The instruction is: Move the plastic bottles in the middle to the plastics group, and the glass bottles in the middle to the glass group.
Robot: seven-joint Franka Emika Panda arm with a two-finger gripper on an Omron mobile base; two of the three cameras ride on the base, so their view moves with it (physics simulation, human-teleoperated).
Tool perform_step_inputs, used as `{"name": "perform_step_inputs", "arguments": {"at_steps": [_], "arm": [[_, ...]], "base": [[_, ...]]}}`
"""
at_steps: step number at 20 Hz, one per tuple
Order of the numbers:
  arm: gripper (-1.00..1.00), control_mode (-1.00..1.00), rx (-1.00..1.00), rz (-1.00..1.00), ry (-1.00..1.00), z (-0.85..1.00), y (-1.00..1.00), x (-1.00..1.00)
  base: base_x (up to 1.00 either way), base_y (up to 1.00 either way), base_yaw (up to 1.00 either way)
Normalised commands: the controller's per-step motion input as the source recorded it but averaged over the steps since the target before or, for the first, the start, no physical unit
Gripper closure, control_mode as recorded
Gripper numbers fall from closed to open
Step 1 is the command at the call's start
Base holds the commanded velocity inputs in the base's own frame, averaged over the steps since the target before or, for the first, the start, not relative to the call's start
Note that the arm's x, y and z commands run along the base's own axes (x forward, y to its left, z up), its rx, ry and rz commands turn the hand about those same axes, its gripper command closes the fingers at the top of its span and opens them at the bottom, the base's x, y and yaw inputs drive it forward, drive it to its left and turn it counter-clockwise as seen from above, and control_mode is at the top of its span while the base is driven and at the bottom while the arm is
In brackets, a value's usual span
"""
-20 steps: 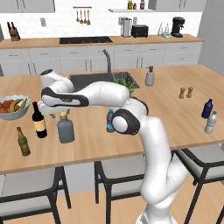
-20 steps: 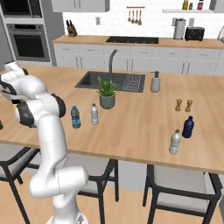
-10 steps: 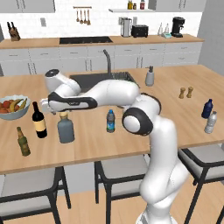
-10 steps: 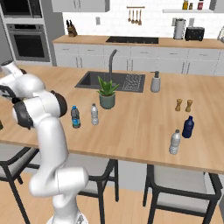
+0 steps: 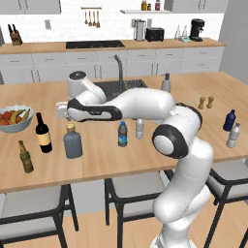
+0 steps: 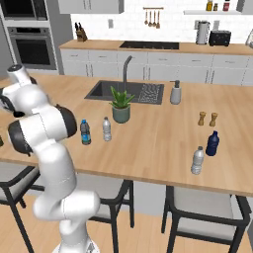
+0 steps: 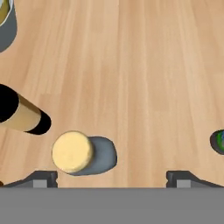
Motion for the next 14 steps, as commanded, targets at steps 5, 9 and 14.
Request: {"name": "perform_step_inputs", "arguments": {"at_steps": [5,9,14], "arm": [[-1.00,-1.00,0.04,-0.05,0.00,0.11,-0.87,-0.31],[-1.00,-1.00,0.00,-0.13,0.01,0.08,-0.86,-0.20],[-1.00,-1.00,0.00,-0.09,0.09,0.01,-0.85,-0.08]], "base": [[0.00,0.00,0.00],[0.00,0.00,0.00],[0.00,0.00,0.00]]}}
